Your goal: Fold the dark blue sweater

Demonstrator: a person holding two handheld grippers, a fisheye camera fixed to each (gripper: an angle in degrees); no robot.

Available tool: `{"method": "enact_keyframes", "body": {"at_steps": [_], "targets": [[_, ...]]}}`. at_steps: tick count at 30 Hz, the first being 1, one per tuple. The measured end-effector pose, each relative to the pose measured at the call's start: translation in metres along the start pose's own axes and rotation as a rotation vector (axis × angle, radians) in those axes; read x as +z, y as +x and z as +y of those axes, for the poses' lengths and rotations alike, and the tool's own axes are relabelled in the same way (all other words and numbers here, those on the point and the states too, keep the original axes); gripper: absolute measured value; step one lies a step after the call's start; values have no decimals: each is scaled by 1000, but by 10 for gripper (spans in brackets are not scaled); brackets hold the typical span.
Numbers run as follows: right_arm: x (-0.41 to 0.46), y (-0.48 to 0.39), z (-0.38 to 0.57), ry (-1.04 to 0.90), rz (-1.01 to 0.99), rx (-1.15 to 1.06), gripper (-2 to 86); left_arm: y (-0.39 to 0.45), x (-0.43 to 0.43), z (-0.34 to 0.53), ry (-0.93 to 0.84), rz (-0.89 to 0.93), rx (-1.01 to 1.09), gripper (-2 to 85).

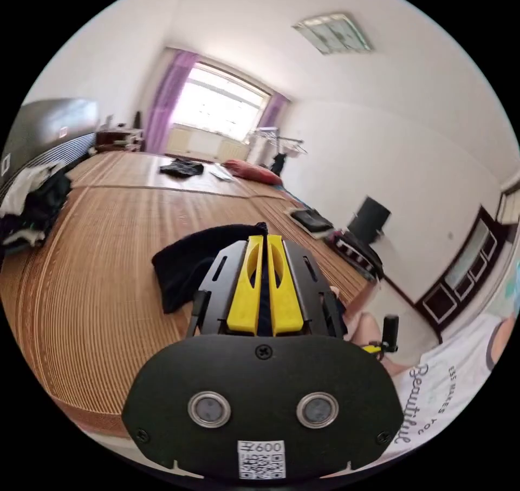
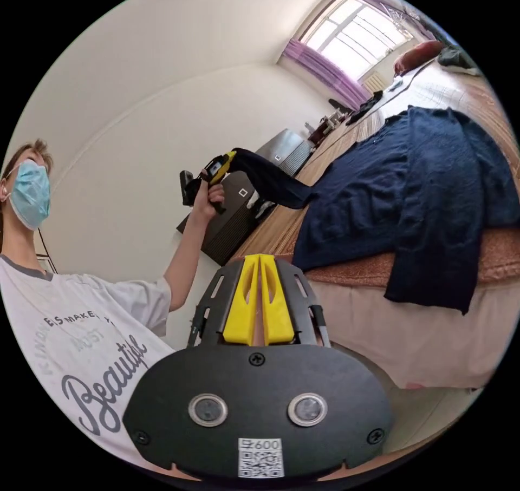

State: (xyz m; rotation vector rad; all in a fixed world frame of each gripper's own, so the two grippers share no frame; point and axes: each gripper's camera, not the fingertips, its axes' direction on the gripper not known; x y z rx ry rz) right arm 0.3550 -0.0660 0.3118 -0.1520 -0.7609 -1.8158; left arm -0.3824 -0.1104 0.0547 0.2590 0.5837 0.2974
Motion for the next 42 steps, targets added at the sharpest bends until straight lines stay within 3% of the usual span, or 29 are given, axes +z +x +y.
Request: {"method": "enact_keyframes", "body": {"at_steps": [2,5,7,10,14,18,21,29,33,38,42], "targets": [[-36,18,3,97,-98,24,16,51,40,23,-88,78,94,17],[-50,68,2,34,-221,156,120,95,94,78,-205,126,140,16],[-51,87,4,17,-208,176,138,92,113,103,-237,107,77,16],[-43,109,1,19,-197,237,152,55,120,130,-194,237,-192,13],[-19,133,-6,39,-259,361,178,55,112,133,-129,160,-196,14],[-4,139,-10,52,-324,420,181,75,118,127,-162,96,-77,18],[-1,130,-18,18,-260,376,171,95,134,126,-229,44,25,23],[-28,143,-15,58,-170,439,75,100,175,146,-209,221,-9,52],[-35,143,-19,63,-171,434,10,65,171,170,-203,182,-275,84],[-35,141,-28,85,-152,455,-7,8,185,227,3,499,-773,111],[-33,133,-40,71,-134,449,-8,1,210,231,11,580,-880,122]]}}
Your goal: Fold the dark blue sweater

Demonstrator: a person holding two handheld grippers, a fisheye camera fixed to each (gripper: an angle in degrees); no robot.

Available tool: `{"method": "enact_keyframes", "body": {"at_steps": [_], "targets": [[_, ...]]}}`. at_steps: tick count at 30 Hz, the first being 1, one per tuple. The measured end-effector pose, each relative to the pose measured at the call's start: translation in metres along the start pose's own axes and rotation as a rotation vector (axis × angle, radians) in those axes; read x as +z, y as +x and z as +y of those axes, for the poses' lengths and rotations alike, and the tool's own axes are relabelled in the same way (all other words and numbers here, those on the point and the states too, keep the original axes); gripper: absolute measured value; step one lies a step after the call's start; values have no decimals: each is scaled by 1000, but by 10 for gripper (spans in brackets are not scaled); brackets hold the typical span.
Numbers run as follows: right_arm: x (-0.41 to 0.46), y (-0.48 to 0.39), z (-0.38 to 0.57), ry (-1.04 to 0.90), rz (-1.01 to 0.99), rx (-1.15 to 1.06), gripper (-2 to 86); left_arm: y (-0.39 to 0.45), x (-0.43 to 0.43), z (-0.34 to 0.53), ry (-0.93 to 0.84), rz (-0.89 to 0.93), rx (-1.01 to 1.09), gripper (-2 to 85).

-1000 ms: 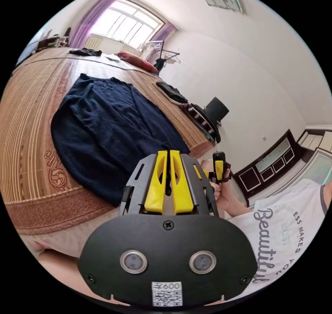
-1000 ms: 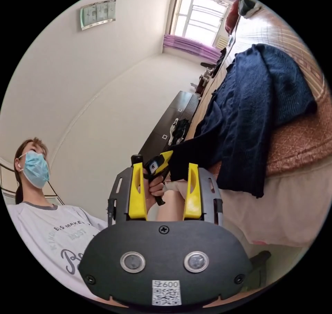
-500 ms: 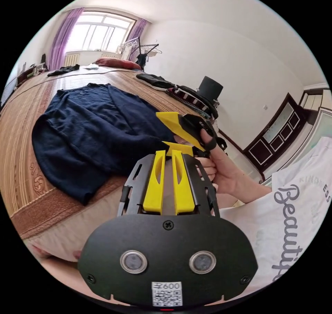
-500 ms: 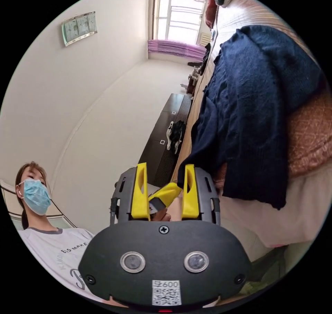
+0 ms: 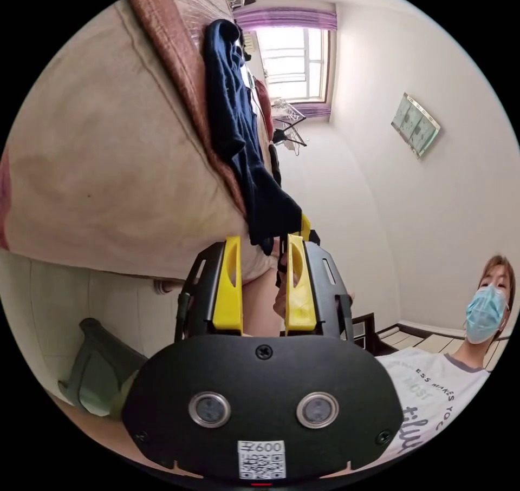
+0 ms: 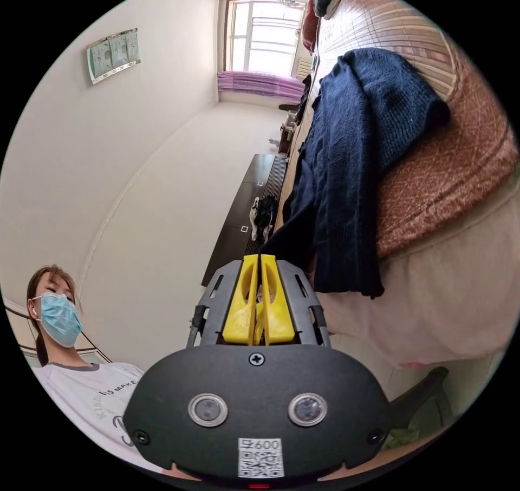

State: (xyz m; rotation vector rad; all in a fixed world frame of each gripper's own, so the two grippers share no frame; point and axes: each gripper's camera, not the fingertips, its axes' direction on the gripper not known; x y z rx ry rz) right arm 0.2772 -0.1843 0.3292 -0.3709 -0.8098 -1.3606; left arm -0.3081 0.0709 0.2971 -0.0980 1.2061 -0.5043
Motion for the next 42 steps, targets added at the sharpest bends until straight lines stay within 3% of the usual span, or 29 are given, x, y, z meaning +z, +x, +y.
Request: {"method": "enact_keyframes", "body": {"at_steps": [5,8,13,20,23,26,30,33,35,38,42], "targets": [[8,-15,-11,19,-36,41,-9,4,38,-7,-37,47,-23,113],[14,-29,-18,15,-16,25,-9,4,47,-2,37,89,-27,66],[24,-47,-31,10,6,35,-8,28,57,8,51,-22,58,24],[44,-94,-50,-74,249,-102,-6,66,78,26,-10,-159,161,18],[50,-118,-55,-75,292,-192,3,92,92,33,-144,-279,208,14],[57,-151,-55,-53,438,-315,34,147,109,43,-222,-526,406,10],[74,-196,-60,-46,523,-458,49,220,137,69,-26,-1002,945,19],[105,-226,-90,-114,442,-528,58,238,160,67,196,-1282,1184,40],[138,-248,-137,-154,369,-583,63,241,178,50,195,-1323,1271,42],[200,-273,-223,-222,291,-678,57,242,213,0,40,-1361,1308,47],[315,-298,-339,-396,359,-813,46,238,259,-59,-121,-1457,1439,68]]}}
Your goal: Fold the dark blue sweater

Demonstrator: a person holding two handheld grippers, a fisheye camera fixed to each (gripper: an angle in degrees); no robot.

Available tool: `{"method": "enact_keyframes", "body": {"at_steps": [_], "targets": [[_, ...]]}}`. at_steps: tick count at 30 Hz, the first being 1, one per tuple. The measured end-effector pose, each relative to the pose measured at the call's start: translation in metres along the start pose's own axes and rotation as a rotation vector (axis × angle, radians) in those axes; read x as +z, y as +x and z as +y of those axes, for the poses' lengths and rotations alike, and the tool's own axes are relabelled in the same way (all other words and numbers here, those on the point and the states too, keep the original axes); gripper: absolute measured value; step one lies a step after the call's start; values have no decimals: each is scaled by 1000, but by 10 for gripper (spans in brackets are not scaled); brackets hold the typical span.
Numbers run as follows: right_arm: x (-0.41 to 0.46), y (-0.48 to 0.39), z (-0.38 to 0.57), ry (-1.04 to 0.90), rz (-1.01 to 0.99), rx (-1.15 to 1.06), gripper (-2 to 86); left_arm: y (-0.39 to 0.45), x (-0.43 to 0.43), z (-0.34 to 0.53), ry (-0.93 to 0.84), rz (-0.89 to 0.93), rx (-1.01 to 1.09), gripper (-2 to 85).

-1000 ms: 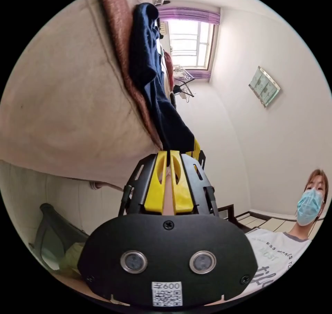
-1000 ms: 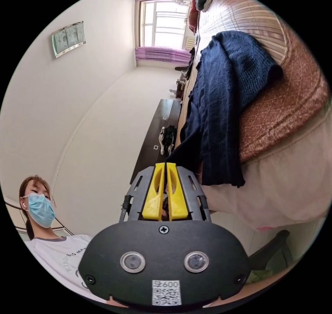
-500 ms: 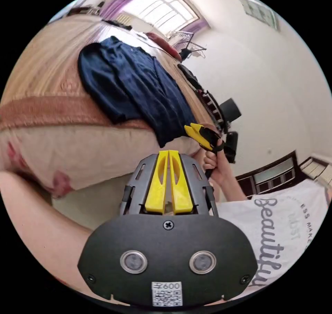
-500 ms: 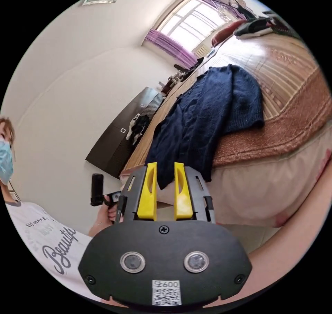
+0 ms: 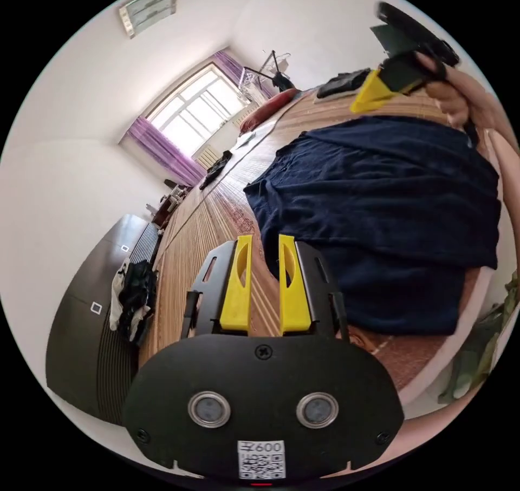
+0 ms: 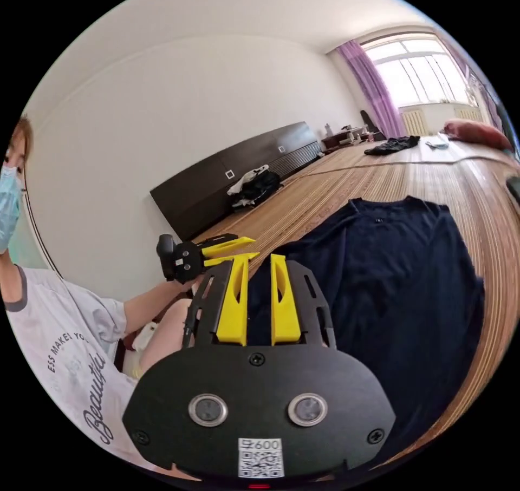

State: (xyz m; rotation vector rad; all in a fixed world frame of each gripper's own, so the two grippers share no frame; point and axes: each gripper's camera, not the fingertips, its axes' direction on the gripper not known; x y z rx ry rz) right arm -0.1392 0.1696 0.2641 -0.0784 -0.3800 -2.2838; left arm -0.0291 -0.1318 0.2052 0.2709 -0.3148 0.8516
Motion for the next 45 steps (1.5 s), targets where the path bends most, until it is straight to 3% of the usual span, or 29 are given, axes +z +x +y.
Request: {"method": "enact_keyframes", "body": {"at_steps": [3,7,10,15,18,21,31,36,39,45], "targets": [[57,50,-102,-77,-5,-48,60,-2,18,-25,39,27,115,76],[127,97,-207,-158,-83,-180,120,4,52,-52,-197,82,169,87],[144,146,-252,-131,-195,-85,128,-2,45,-53,-121,49,82,84],[141,200,-225,24,-196,69,140,-3,40,-71,-145,2,-26,93],[140,246,-249,2,-231,206,158,5,26,-84,-40,-72,72,90],[127,263,-268,57,-230,217,163,5,33,-95,-65,-102,181,87],[128,299,-332,-14,-149,292,169,-32,37,-95,-23,39,55,71],[119,331,-351,14,-241,385,149,-22,48,-101,-51,-95,185,56],[119,343,-365,30,-239,411,136,-40,52,-99,-35,-12,122,35],[130,359,-395,-30,-274,436,59,-79,55,-82,-16,-17,39,24]]}}
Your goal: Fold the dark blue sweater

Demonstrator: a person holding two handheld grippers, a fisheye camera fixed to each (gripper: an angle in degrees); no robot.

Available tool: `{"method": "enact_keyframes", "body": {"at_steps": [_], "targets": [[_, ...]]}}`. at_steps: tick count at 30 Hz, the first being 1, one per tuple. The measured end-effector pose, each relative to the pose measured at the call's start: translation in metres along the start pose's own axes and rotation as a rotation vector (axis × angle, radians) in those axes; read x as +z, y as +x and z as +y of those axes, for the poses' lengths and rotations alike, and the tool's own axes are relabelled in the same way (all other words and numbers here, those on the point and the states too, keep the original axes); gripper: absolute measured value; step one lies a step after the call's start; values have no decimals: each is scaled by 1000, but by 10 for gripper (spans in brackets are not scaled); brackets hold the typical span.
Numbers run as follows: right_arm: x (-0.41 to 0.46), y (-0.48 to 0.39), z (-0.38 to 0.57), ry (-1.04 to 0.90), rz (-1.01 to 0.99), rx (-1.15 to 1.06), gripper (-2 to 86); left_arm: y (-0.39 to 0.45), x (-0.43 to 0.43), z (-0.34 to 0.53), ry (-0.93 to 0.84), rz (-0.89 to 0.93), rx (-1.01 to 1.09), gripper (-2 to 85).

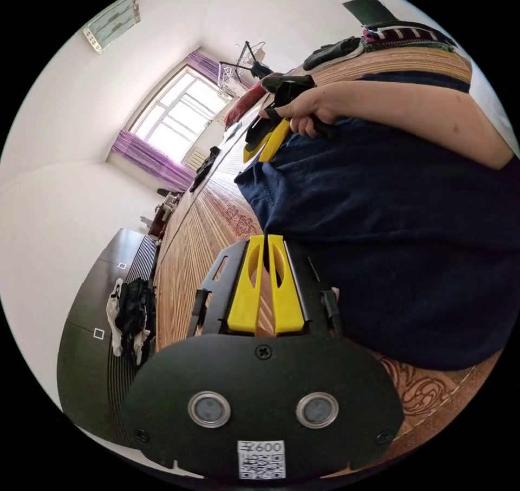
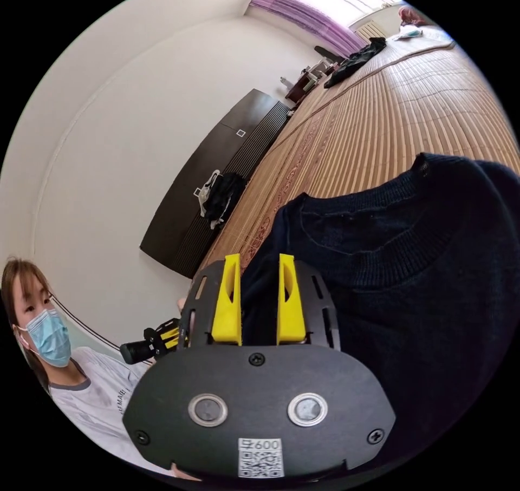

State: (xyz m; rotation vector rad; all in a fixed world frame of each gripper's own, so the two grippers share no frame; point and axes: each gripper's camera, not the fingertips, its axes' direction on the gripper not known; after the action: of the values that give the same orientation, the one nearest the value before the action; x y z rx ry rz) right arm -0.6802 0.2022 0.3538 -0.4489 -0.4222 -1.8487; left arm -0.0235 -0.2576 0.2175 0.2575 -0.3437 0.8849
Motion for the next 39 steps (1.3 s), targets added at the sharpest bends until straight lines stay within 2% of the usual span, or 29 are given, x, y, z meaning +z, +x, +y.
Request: {"method": "enact_keyframes", "body": {"at_steps": [2,7,11,17,22,29,34,35,39], "targets": [[-2,-9,-13,-2,43,-20,13,-16,3,5,-2,13,-60,22],[-4,-15,-38,16,39,-15,-6,-64,10,25,10,76,-250,19],[-6,-27,-58,68,3,-33,-7,-79,15,33,8,111,-253,17],[10,-19,-88,-33,-93,41,4,-94,25,40,-25,106,-233,18],[9,-34,-110,-56,-12,16,-4,-109,26,48,-10,113,-241,19],[1,-48,-142,53,7,7,-8,-132,32,58,-7,178,-269,20],[24,-58,-198,-87,-7,64,-8,-152,33,69,12,206,-355,22],[33,-64,-214,-166,-1,53,-8,-156,30,72,29,181,-389,23],[52,-84,-251,-249,70,-19,-9,-162,31,74,18,194,-407,24]]}}
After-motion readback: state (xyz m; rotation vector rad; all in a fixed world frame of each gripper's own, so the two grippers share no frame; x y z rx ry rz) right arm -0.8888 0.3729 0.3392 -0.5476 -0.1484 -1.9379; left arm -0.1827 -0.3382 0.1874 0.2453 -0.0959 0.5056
